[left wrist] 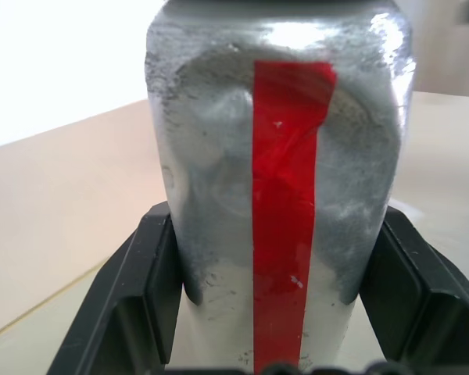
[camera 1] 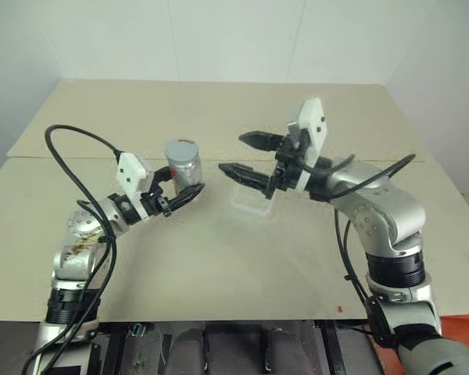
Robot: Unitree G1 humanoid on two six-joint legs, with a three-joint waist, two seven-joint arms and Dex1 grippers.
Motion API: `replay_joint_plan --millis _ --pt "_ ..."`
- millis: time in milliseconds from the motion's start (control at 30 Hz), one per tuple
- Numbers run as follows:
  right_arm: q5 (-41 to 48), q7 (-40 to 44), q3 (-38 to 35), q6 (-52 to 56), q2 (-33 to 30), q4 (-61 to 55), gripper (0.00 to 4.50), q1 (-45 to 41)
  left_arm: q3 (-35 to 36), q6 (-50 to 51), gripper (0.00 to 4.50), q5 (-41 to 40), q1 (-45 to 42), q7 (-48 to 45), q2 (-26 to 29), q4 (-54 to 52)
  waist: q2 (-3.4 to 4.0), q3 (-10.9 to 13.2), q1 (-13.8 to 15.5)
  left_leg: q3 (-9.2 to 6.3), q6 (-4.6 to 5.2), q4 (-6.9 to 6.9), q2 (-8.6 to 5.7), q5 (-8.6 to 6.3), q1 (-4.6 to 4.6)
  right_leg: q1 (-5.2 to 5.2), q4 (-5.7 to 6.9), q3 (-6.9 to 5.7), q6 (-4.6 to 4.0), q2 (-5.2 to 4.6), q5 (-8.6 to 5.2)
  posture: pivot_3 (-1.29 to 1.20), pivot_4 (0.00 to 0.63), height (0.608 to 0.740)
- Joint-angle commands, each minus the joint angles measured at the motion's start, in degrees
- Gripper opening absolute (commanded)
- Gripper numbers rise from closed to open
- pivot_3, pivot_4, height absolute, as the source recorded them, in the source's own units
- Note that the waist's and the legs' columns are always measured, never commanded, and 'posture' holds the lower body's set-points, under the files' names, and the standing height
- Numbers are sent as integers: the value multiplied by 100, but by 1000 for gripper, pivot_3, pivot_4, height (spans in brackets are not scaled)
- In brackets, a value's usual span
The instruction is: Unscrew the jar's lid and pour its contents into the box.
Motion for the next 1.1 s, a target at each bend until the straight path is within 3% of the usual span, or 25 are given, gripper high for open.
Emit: replay_joint_plan --millis 33,233,667,1100 --pt "-301 -755 203 209 328 -341 4461 -333 -132 49 2776 412 -209 769 -206 -113 0 0 -14 2 -1 0 0 1 0 0 0 0 0 0 0 0 150 740" --pt "-789 -1414 665 311 950 -68 4461 -644 -339 136 2776 650 -227 1139 -393 -189 0 0 -22 6 -21 -4 -1 12 -1 -4 1 0 0 0 0 0 150 740" --pt "-1316 -1645 941 145 1614 655 4461 -949 -404 287 2776 583 -63 1134 -333 -520 0 0 -25 8 -19 -3 -1 12 -2 -5 0 0 0 0 0 0 150 740" --pt "-1569 -1614 862 84 1756 921 4461 -988 -351 380 2776 518 -86 1092 -332 -574 0 0 -28 7 -21 -4 -1 12 -2 -5 1 -1 0 0 0 0 150 740"
